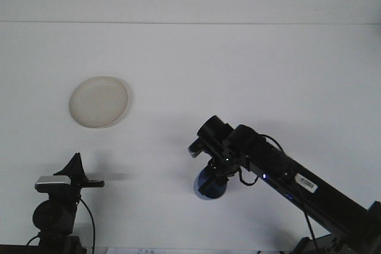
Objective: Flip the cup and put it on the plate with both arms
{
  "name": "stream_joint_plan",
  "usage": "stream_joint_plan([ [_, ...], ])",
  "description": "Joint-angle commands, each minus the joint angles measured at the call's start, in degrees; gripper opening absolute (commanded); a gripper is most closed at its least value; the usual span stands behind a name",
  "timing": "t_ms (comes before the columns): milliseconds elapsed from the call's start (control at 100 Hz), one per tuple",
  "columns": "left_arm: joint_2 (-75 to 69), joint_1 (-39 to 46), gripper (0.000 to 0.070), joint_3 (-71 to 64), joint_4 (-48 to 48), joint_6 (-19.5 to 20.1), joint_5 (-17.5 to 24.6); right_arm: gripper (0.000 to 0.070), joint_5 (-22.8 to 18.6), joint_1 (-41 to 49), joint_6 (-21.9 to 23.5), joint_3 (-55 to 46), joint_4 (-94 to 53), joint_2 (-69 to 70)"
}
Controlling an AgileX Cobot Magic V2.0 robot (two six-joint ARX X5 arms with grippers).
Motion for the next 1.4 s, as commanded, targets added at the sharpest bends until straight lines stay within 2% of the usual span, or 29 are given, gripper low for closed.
stream_joint_plan([
  [0, -0.1, 0.1, 0.0016, -1.1, 0.8, -0.1, -0.3, 0.0, 0.1, 2.0, -1.0, 1.5, 0.2, 1.9],
  [250, -0.1, 0.1, 0.0016, -1.1, 0.8, -0.1, -0.3, 0.0, 0.1, 5.8, -1.7, 1.5, 0.2, 6.0],
  [540, -0.1, 0.1, 0.0016, -1.1, 0.8, -0.1, -0.3, 0.0017, 0.0, 6.2, -2.3, 1.5, 0.2, 7.9],
  [600, -0.1, 0.1, 0.0016, -1.1, 0.8, -0.1, -0.3, 0.0099, 0.1, 6.4, -2.3, 1.5, 0.7, 8.0],
  [710, -0.1, 0.1, 0.0016, -1.1, 0.8, -0.1, -0.3, 0.0345, 0.0, 6.5, -2.2, 1.7, 0.7, 8.0],
  [770, -0.1, 0.1, 0.0016, -1.1, 0.8, -0.1, -0.3, 0.0405, 0.0, 6.5, -2.3, 1.9, 0.5, 8.0],
  [1040, -0.1, 0.1, 0.0016, -1.1, 0.8, -0.1, -0.3, 0.041, 0.8, 5.5, -4.0, 2.8, 1.7, 2.6],
  [1390, -0.1, 0.1, 0.0016, -1.1, 0.8, -0.1, -0.3, 0.0409, 4.3, 3.1, -3.9, 0.7, 9.2, -23.7],
])
